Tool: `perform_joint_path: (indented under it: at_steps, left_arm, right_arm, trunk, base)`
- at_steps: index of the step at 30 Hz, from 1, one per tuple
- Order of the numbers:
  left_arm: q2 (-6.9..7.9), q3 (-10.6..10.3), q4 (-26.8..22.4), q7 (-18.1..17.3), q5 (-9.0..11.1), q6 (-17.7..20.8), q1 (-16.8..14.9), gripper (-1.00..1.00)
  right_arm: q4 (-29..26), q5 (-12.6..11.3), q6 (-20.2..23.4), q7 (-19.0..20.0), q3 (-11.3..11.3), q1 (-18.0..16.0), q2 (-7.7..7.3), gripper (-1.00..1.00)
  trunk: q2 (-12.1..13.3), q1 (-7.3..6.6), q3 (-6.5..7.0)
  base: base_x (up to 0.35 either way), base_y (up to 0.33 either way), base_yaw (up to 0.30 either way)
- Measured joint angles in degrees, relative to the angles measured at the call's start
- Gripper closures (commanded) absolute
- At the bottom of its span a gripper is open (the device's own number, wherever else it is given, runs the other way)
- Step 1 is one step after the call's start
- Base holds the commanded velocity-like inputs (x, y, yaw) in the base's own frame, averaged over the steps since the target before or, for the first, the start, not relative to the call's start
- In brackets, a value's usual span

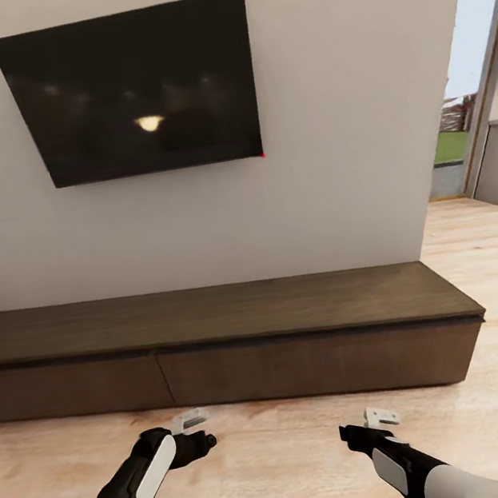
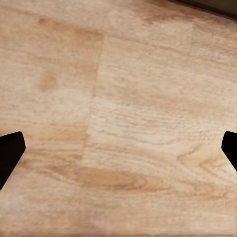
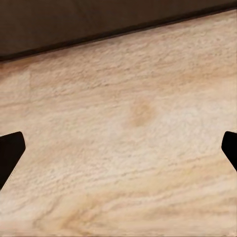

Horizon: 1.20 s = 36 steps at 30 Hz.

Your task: Place each of the two pumpkins and all three candles from the living room inside a cabinet in the living room (use any cabinet), then make sure every cabinet is closed, and position the cauldron so it is next to a table in the living room.

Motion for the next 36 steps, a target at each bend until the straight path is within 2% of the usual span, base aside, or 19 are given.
perform_joint_path:
  at_steps: [21,31,36]
  left_arm:
    - [0.46,0.0,0.0,-0.1,0.0,0.0,0.0,-1.00]
    - [0.56,0.0,-0.7,-0.1,-0.1,0.0,0.0,-1.00]
    - [2.06,0.1,-1.5,-0.1,0.0,0.0,0.0,-1.00]
  right_arm:
    - [0.0,0.0,-0.5,0.3,0.0,0.0,-0.01,-1.00]
    - [-0.1,0.1,-0.8,0.4,0.1,0.0,0.02,-1.00]
    - [-0.1,0.1,-0.8,0.5,0.1,0.0,0.00,-1.00]
  trunk:
    - [0.0,0.00,0.00]
    - [0.0,-0.01,0.00]
    - [0.0,-0.01,0.00]
  base:
    - [-0.114,0.319,-0.003]
    - [-0.016,0.318,0.000]
    - [0.000,0.322,0.000]
